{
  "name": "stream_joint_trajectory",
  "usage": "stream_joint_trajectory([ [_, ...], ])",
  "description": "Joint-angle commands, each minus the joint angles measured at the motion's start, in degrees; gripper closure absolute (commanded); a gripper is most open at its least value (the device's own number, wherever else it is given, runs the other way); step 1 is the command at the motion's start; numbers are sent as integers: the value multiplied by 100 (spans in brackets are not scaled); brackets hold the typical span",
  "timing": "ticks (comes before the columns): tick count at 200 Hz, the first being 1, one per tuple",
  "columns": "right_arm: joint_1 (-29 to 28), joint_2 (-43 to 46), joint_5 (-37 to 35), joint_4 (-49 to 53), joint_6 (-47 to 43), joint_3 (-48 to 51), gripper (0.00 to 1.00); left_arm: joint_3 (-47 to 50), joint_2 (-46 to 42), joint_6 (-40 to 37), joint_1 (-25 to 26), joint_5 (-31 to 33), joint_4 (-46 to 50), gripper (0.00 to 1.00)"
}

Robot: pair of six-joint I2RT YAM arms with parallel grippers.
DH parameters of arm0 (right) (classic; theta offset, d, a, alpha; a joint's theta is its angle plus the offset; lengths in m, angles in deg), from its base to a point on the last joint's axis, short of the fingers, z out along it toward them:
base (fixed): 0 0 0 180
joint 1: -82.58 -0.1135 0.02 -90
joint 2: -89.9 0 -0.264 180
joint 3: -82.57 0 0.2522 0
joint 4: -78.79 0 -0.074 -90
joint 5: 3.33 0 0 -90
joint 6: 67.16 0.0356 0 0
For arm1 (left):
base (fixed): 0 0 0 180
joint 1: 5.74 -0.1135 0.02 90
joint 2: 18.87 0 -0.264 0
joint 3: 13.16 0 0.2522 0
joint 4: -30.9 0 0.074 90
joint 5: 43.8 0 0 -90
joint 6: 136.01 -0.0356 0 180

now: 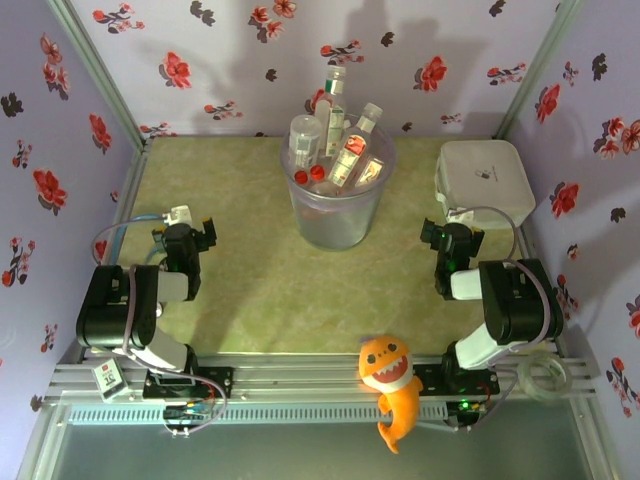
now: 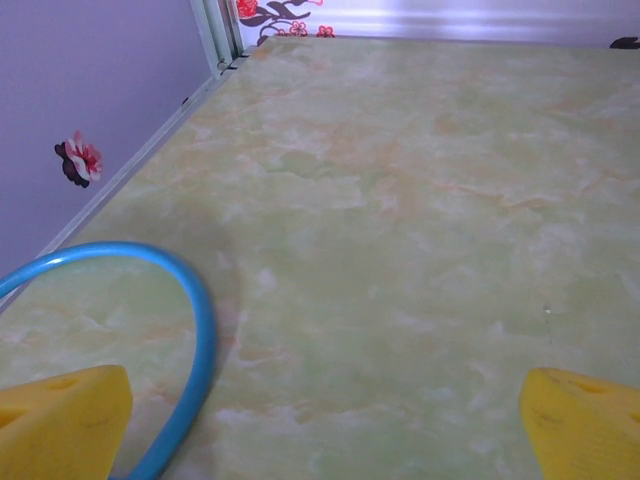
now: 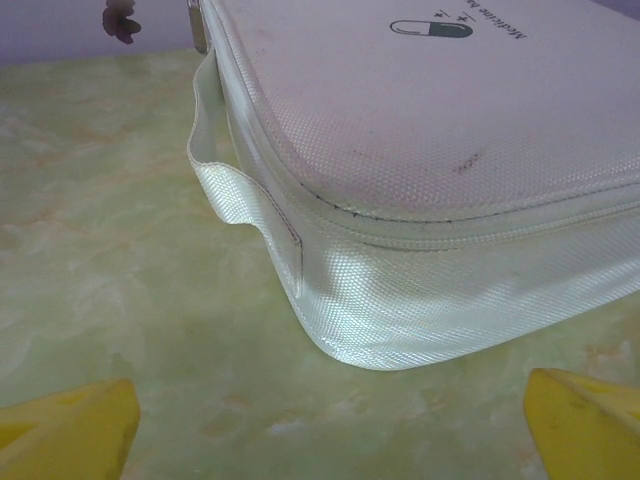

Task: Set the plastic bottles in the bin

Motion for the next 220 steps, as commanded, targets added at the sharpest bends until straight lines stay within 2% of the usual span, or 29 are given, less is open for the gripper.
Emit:
stream_joint_trajectory([
  [1, 32, 4, 74, -164, 155, -41, 1, 7, 52, -100, -50, -35, -289, 0],
  [220, 129, -2, 233, -129, 199, -70, 1, 7, 53, -100, -50, -36, -280, 0],
])
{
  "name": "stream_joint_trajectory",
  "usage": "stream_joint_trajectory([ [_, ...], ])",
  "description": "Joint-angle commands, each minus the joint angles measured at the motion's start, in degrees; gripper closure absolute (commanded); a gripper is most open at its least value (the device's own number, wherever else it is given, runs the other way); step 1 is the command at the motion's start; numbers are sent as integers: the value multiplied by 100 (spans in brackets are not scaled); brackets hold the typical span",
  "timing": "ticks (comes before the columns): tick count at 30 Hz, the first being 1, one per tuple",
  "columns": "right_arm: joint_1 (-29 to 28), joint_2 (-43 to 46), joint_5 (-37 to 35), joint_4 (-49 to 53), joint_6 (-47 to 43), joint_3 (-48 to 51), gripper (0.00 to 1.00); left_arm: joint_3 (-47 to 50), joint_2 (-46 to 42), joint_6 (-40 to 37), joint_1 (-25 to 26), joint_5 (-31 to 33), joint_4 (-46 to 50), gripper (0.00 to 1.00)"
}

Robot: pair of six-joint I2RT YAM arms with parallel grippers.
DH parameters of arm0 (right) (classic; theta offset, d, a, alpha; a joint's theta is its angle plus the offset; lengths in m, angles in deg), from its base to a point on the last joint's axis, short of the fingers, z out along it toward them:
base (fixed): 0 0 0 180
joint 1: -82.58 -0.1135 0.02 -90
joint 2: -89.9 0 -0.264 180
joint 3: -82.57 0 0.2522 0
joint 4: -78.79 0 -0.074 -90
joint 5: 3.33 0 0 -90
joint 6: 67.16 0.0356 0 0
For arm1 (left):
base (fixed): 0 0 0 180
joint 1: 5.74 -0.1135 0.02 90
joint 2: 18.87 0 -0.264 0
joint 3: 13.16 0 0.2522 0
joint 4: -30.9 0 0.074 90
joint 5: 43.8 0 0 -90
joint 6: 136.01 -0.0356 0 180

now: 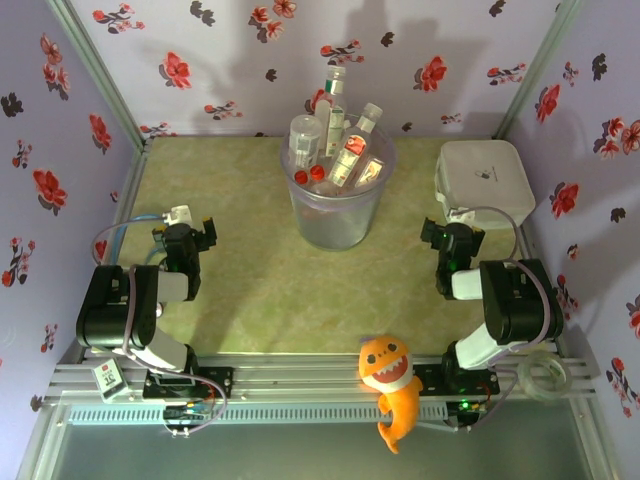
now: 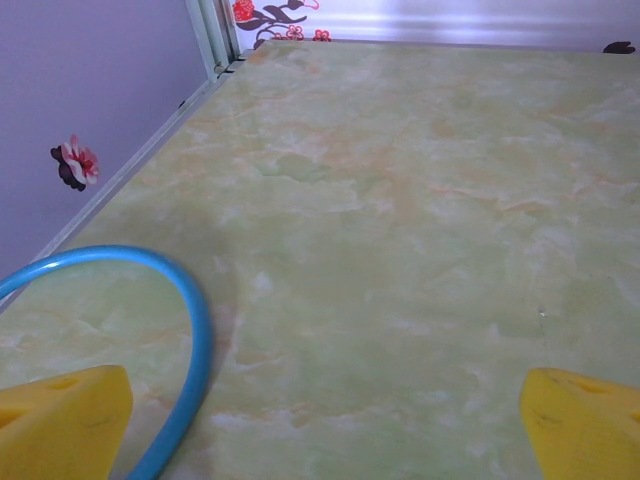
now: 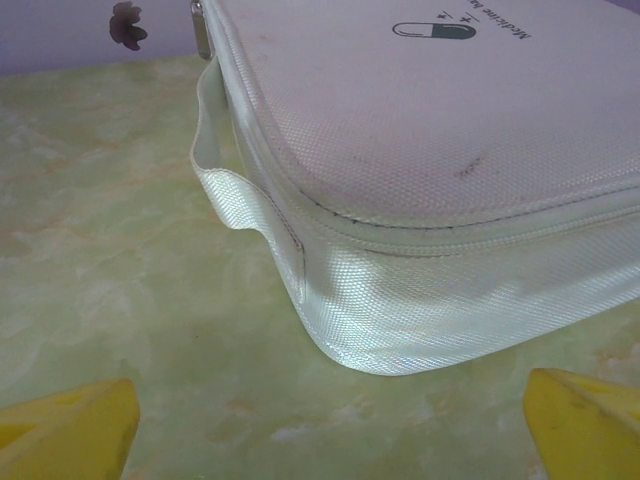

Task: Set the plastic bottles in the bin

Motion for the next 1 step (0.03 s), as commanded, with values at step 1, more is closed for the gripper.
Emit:
stream_joint_trajectory([
  [1, 41, 1, 62, -114, 111, -68, 1, 7, 54, -100, -50, 0, -269, 0],
])
